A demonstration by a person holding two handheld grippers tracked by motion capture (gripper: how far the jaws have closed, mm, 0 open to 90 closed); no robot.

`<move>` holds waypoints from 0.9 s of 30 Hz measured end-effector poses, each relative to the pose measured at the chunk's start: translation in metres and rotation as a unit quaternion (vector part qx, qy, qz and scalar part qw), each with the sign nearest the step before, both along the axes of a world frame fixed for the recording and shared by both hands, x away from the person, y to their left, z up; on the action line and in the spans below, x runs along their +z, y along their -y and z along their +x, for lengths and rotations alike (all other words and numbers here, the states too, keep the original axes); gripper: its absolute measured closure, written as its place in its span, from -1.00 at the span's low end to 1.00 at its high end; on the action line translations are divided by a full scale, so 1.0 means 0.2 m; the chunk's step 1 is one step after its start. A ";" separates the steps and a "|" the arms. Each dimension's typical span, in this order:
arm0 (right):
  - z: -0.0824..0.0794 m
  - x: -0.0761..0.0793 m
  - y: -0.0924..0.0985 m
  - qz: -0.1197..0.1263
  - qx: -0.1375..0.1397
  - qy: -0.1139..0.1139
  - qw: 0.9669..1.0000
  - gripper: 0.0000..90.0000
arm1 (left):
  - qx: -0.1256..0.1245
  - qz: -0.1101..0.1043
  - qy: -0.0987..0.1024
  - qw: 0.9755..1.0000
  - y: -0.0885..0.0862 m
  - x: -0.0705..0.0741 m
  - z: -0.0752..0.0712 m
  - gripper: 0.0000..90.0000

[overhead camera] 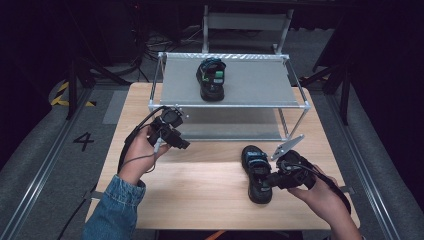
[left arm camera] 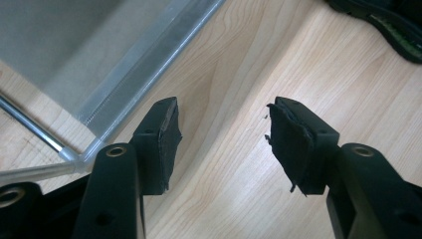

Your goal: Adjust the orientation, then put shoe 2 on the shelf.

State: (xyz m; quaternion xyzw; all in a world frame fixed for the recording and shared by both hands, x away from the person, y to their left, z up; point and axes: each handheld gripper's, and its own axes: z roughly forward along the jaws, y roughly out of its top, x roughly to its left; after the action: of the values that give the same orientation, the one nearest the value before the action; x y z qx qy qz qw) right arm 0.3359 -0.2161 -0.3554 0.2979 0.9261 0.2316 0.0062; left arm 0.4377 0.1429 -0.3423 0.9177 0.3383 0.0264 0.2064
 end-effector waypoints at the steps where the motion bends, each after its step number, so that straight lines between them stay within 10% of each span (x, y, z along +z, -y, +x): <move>1: 0.00 0.01 0.01 0.005 -0.004 0.006 1.000 0.47 | 0.000 0.000 0.000 1.000 0.00 0.00 0.00 0.00; 7: 0.02 0.05 0.06 0.036 -0.043 0.054 0.997 0.14 | 0.008 0.006 -0.003 1.000 -0.03 0.00 0.00 -0.01; 15: 0.12 -0.03 0.06 0.011 -0.046 0.076 0.996 -0.02 | 0.023 0.011 -0.008 1.000 -0.09 -0.03 -0.02 -0.02; 27: 0.24 -0.16 -0.02 -0.024 -0.019 0.046 0.998 0.03 | 0.049 0.017 -0.016 0.998 -0.20 -0.05 -0.07 -0.03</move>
State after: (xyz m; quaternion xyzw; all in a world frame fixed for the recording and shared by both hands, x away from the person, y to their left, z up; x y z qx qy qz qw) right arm 0.3844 -0.2128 -0.3872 0.3045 0.9241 0.2229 0.0605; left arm 0.4246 0.1825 -0.3513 0.9036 0.3860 0.0275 0.1837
